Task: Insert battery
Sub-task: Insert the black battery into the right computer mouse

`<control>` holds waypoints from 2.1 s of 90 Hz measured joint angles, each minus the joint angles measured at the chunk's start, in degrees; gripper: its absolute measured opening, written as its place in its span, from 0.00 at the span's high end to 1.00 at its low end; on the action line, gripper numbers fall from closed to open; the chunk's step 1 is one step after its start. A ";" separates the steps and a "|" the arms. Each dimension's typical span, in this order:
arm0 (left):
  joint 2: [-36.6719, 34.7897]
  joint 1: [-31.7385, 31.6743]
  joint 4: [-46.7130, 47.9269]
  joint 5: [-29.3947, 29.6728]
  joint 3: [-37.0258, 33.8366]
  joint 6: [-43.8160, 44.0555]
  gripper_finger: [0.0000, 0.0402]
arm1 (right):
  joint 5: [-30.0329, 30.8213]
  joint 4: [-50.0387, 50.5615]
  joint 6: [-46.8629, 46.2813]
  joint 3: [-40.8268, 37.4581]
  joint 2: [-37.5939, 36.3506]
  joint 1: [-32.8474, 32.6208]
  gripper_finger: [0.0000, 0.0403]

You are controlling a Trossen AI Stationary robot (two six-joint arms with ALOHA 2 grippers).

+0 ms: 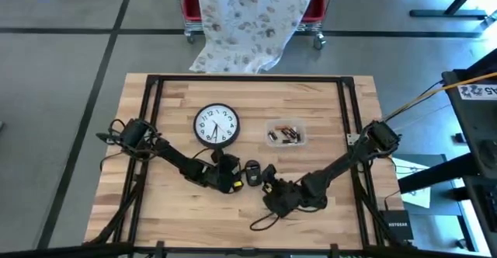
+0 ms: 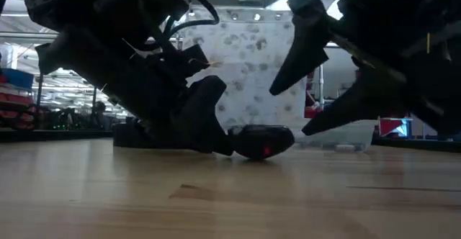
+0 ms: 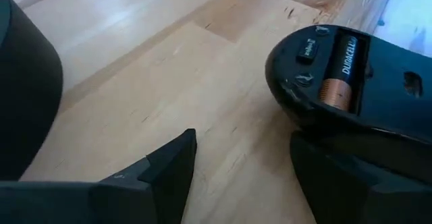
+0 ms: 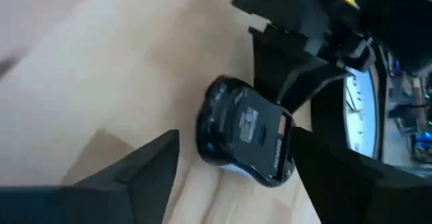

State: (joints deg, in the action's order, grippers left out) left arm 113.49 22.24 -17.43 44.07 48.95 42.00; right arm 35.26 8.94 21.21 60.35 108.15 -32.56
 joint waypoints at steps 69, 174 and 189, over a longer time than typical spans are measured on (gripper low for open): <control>-1.32 2.37 1.80 1.45 0.33 -2.34 0.44 | -5.51 -6.52 -12.93 0.11 2.70 6.54 0.73; -11.27 9.13 7.07 11.71 0.46 -9.75 0.44 | -79.78 -15.98 -52.53 -27.63 -20.52 34.79 0.51; -13.15 8.48 13.35 14.52 0.50 -20.43 0.44 | -70.91 -14.89 -48.42 -27.30 -29.03 29.99 0.53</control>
State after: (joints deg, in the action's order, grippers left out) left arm 100.34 30.72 -4.08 58.60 49.45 21.57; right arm -35.65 -5.95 -27.21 33.05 79.11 -2.57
